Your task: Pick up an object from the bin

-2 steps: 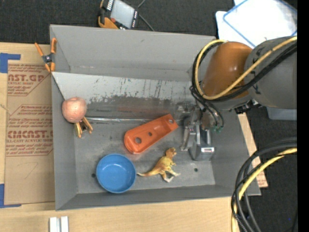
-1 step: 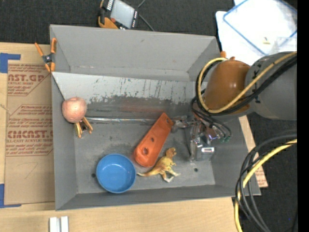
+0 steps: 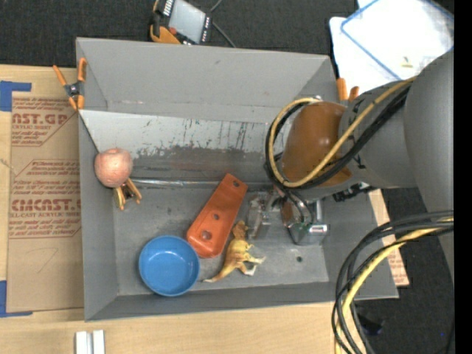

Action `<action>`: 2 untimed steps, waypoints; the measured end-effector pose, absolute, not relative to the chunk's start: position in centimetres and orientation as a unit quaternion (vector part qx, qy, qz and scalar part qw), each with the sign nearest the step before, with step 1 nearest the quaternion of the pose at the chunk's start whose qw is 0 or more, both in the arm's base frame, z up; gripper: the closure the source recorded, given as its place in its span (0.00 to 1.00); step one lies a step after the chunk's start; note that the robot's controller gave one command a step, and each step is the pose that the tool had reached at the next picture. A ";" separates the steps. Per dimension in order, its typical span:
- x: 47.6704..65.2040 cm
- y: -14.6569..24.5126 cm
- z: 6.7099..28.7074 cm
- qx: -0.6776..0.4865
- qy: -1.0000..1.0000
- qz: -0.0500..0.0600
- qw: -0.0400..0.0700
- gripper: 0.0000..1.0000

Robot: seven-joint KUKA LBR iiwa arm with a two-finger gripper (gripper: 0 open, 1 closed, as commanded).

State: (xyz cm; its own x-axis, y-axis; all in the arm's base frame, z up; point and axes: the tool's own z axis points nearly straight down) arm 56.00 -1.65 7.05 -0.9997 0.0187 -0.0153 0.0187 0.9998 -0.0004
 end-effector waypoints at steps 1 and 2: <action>56.0 -1.7 7.0 0.009 1.000 -0.001 0.007 0.00; 56.0 -1.7 7.0 0.009 1.000 -0.001 0.007 0.00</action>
Offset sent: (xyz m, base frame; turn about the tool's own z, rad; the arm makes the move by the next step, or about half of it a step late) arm 0.0000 0.0000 0.0000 0.0000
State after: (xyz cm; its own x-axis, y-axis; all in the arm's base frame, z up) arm 55.96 -1.70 7.00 -0.9997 0.0188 -0.0141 0.0189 0.9998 -0.0016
